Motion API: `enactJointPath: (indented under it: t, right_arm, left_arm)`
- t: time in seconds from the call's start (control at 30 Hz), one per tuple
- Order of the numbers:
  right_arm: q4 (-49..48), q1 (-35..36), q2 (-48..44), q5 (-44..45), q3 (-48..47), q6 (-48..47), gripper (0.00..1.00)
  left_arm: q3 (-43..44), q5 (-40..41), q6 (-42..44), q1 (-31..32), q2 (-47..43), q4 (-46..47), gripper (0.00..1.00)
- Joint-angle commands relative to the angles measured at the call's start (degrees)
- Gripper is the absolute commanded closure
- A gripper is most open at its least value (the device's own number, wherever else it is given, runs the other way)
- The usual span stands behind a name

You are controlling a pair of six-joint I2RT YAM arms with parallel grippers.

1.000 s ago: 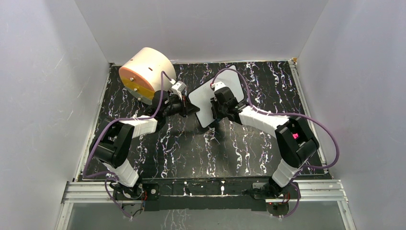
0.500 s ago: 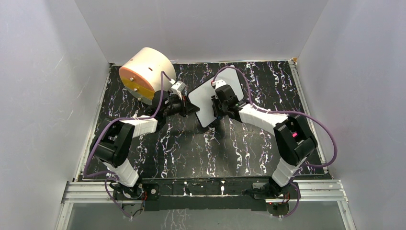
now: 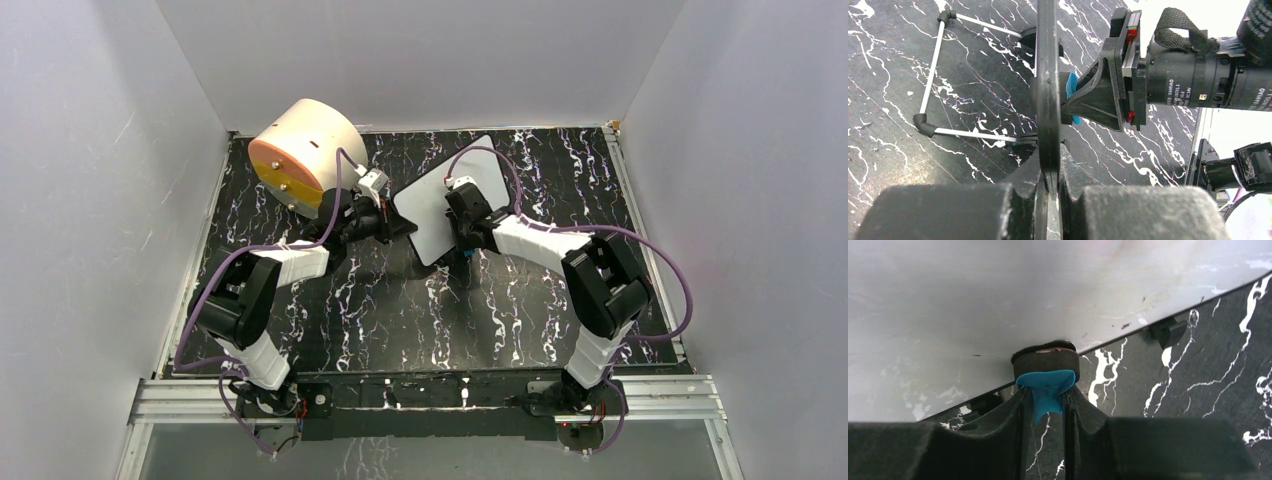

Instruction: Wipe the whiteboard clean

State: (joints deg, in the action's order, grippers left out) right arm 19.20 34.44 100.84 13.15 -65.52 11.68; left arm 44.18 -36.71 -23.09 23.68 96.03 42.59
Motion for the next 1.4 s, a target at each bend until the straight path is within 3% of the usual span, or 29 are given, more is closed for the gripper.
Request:
enactJointPath:
  t: [0.0, 0.07, 0.2, 0.33, 0.57, 0.8, 0.83, 0.87, 0.9, 1.07, 1.2, 1.37]
  right_arm:
    - [2.9, -1.24, -0.55, 3.69, -1.45, 4.65, 0.92]
    - [4.72, -1.58, -4.45, 3.68, -1.02, 6.29, 0.91]
    - [8.04, -1.98, -11.09, 3.04, 1.41, 9.37, 0.87]
    - [10.79, -3.12, -17.35, 2.94, 6.41, 12.44, 0.84]
    - [13.18, -5.5, -24.87, 6.1, 15.86, 18.4, 0.83]
    - [12.48, -8.71, -27.79, 8.18, 22.34, 22.78, 0.8]
    - [12.26, -8.91, -27.75, 8.64, 22.89, 22.91, 0.77]
    - [12.04, -9.1, -27.75, 8.99, 23.23, 23.09, 0.74]
    - [12.12, -9.2, -27.72, 9.29, 23.46, 23.38, 0.71]
    - [12.71, -9.27, -28.7, 9.36, 23.95, 24.81, 0.5]
    - [15.29, -9.23, -32.44, 10.13, 21.96, 25.38, 0.3]
    - [22.09, -9.21, -39.47, 12.13, 16.02, 25.11, 0.23]
  left_arm:
    - [1.47, -3.75, 1.73, 1.1, -0.36, -4.34, 1.0]
    - [1.96, -2.39, 1.86, 1.02, -1.06, -5.19, 0.91]
    - [3.16, 1.46, 3.01, 0.85, -3.59, -7.53, 0.58]
    - [3.37, 4.54, 2.57, -0.57, -6.77, -7.98, 0.4]
    - [-1.09, 12.76, 1.6, -2.23, -16.96, -13.07, 0.31]
    - [-4.03, 29.6, -2.89, -2.49, -35.01, -30.48, 0.26]
    - [-2.88, 31.55, -3.79, -2.58, -36.68, -34.94, 0.23]
    - [-1.44, 33.83, -4.41, -2.63, -37.86, -40.87, 0.07]
    - [0.37, 35.34, -4.97, -2.66, -38.86, -45.03, 0.02]
    - [9.32, 39.12, -7.56, -2.73, -41.05, -64.4, 0.02]
    - [14.52, 38.99, -5.94, -2.76, -42.59, -73.15, 0.01]
    - [19.42, 40.26, -3.14, -2.63, -46.78, -78.93, 0.02]
